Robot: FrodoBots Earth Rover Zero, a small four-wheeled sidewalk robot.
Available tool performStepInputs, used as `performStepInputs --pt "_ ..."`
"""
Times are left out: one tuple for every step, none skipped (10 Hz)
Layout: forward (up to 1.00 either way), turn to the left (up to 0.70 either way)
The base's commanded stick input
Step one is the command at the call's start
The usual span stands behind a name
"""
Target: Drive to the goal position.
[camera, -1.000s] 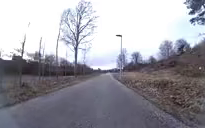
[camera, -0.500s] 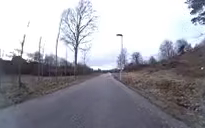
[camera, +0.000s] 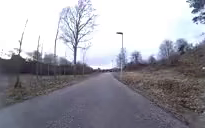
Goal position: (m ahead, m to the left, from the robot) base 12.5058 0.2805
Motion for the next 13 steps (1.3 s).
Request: performStepInputs --pt "0.50 0.00" --pt "0.50 0.00" --pt "0.50 0.00" --pt "0.50 0.00" --pt "0.50 0.00" --pt "0.50 0.00" --pt "0.50 0.00" --pt "0.50 0.00" --pt "0.50 0.00" --pt "0.50 0.00" --pt "0.50 0.00" --pt "0.50 0.00" --pt "0.50 0.00"
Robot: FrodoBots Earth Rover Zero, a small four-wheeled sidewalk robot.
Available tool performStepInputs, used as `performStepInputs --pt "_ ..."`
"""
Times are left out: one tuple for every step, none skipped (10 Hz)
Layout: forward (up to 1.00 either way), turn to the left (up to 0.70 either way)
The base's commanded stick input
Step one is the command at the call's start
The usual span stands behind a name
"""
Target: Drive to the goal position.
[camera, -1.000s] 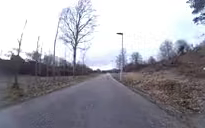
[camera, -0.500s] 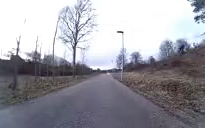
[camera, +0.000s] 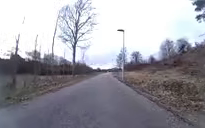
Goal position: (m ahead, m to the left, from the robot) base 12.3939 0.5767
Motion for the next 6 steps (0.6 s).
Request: performStepInputs --pt "0.50 0.00" --pt "0.50 0.00" --pt "0.50 0.00" --pt "0.50 0.00" --pt "0.50 0.00" --pt "0.50 0.00"
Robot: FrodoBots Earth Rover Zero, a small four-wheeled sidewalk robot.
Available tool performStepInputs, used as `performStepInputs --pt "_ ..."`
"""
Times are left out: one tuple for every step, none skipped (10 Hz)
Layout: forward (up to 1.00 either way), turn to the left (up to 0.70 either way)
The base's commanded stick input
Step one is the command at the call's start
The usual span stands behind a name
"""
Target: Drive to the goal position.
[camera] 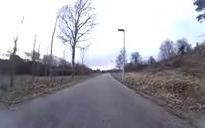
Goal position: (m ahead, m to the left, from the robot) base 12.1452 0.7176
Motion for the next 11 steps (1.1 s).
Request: performStepInputs --pt "0.50 0.00" --pt "0.50 0.00" --pt "0.50 0.00" --pt "0.50 0.00" --pt "0.50 0.00" --pt "0.50 0.00" --pt "0.50 0.00" --pt "0.50 0.00" --pt "0.50 0.00" --pt "0.50 0.00" --pt "0.50 0.00"
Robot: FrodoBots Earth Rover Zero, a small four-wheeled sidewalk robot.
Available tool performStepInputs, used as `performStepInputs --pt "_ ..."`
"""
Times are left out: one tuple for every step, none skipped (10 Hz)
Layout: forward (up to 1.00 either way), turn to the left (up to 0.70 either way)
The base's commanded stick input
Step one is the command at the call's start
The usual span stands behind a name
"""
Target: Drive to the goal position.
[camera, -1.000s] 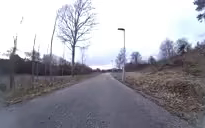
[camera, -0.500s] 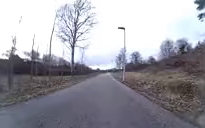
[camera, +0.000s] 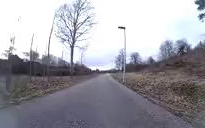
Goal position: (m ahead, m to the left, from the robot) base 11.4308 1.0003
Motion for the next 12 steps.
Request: performStepInputs --pt "0.50 0.00" --pt "0.50 0.00" --pt "0.50 0.00" --pt "0.50 0.00" --pt "0.50 0.00" --pt "0.50 0.00" --pt "0.50 0.00" --pt "0.50 0.00" --pt "0.50 0.00" --pt "0.50 0.00" --pt "0.50 0.00" --pt "0.50 0.00"
